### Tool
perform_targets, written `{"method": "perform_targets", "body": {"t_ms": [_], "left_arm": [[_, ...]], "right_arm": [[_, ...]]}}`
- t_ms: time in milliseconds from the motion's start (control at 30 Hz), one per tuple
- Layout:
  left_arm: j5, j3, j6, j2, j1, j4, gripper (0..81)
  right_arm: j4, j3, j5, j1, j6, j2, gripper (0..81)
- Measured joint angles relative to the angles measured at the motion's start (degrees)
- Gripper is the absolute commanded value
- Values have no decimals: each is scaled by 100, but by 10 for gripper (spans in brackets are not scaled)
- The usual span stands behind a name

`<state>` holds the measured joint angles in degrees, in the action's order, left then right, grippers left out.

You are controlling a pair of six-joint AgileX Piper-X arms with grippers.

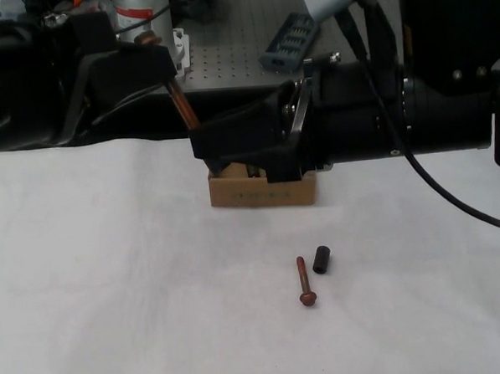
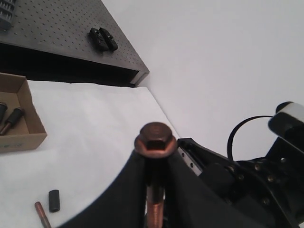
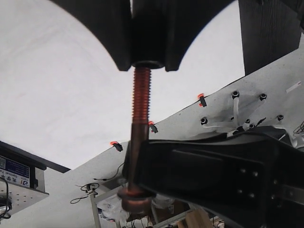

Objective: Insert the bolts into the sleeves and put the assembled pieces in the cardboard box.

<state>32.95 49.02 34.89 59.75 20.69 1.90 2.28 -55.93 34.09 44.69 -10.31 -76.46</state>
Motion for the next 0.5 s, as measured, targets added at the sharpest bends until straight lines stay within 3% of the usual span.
{"method": "perform_targets", "body": {"t_ms": [500], "left_arm": [[0,-2,0,0,-6,85,6]], "right_arm": [[-153,14,0,0,-40,0,28]]}}
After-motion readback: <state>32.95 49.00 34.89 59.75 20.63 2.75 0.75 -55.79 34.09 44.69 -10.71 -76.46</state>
